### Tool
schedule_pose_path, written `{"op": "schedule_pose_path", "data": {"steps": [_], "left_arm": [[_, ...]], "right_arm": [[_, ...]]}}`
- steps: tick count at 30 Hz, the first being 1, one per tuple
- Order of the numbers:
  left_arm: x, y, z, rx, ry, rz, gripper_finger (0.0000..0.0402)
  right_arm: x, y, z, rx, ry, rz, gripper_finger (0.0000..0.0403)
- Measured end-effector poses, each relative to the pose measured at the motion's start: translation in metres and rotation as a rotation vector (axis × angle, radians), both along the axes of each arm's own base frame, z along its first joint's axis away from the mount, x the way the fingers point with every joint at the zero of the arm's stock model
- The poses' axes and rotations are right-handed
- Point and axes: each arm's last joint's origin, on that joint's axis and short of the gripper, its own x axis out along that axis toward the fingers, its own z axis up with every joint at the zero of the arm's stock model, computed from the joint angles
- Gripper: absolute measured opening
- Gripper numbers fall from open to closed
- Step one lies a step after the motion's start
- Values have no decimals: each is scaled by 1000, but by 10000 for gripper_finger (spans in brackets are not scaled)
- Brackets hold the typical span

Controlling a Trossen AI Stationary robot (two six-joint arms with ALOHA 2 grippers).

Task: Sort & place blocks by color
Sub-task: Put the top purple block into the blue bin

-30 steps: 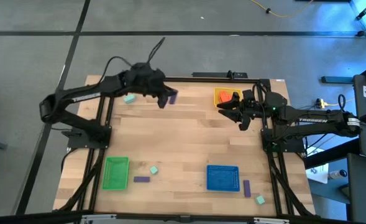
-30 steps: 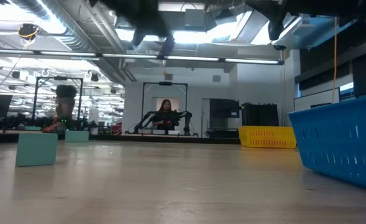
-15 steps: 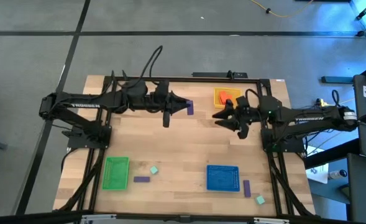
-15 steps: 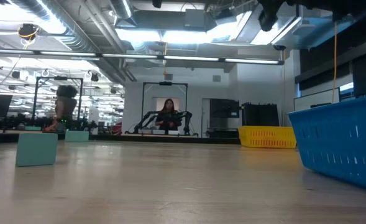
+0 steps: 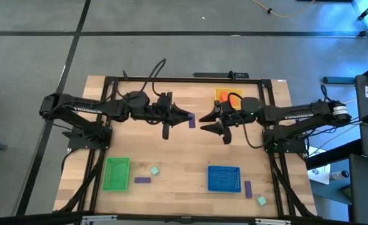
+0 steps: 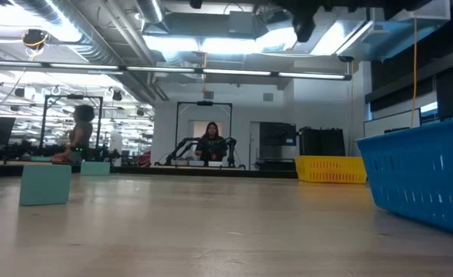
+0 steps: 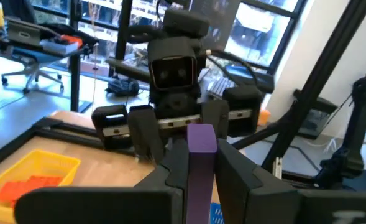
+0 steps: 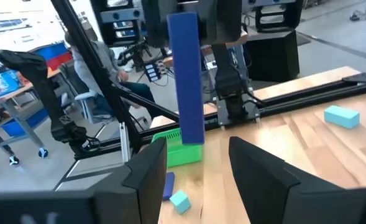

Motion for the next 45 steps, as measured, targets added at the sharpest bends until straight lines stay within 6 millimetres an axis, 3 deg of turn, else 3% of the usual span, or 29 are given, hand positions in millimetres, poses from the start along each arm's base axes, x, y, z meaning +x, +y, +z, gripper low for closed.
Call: {"op": "schedule_pose_path", "data": {"steps": [12,26,29,33,45], "left_arm": [[9,1,-9,7,26,-5,42],[9,0,-12,8,47,-13,43],[9,0,-12,8,47,-13,43],[9,0,-12,0,50,-12,44],[9,0,-12,7,47,-13,84]], "right_arm": [[41,0,5,-29,20,4,177],[45,0,4,-6,24,2,174],[45,0,4,3,24,1,146],[45,1,4,-9,21,6,60],[45,2,4,6,24,25,62]]}}
